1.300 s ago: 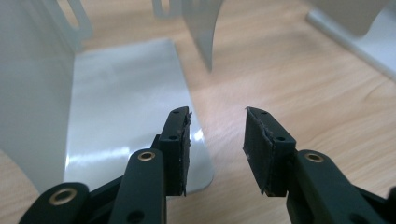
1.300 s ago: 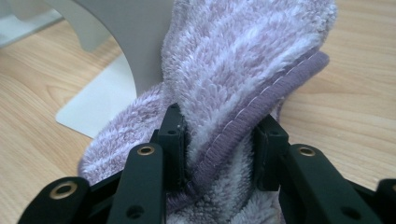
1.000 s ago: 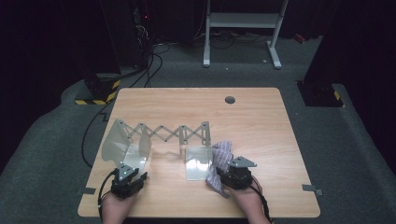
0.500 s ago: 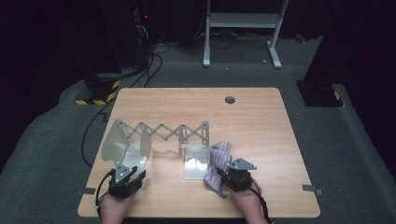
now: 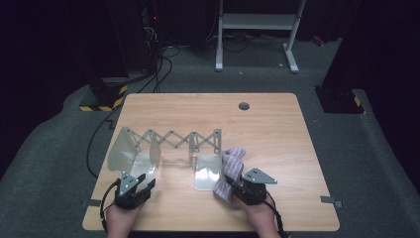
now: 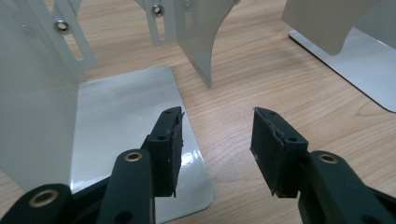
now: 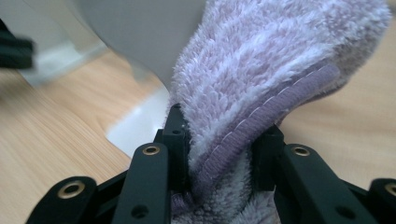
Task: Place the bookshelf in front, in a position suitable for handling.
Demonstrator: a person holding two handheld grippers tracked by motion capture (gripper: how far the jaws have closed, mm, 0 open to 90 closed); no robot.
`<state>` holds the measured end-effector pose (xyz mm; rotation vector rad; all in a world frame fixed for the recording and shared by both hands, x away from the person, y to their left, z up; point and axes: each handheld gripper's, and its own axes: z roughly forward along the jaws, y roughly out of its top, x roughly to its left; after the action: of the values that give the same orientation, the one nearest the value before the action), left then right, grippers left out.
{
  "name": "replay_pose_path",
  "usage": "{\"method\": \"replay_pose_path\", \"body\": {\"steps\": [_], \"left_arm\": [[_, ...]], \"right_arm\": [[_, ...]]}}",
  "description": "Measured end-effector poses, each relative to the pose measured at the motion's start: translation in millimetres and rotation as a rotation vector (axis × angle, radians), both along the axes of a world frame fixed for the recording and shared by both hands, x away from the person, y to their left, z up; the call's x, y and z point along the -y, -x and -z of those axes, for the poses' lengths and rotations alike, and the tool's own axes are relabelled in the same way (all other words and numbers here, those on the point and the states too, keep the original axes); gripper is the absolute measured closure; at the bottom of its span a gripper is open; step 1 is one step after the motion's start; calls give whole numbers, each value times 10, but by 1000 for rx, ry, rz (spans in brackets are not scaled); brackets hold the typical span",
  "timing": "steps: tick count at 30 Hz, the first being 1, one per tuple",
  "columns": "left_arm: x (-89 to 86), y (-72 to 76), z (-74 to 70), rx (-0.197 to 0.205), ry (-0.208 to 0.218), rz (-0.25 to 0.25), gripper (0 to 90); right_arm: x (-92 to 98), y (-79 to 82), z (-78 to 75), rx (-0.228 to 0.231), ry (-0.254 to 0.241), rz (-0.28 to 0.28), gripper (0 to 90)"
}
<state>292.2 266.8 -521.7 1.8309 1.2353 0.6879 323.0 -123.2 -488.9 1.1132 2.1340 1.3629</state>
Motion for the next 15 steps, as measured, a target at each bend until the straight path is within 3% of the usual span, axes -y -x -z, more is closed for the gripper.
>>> {"method": "replay_pose_path", "body": {"steps": [6,10,12,15], "left_arm": [[3,-6,20,-10,-3,6,524],[14,-13,32,-15,-6,13,523],[22,-14,36,-17,-2,15,521],[27,-11,35,-16,0,22,518]], "right_arm": [[37,166,-388,119,-113,-6,659],[61,245,-554,169,-153,-13,660],[43,240,-539,165,-140,-10,660],[14,156,-367,106,-97,-3,660]]}}
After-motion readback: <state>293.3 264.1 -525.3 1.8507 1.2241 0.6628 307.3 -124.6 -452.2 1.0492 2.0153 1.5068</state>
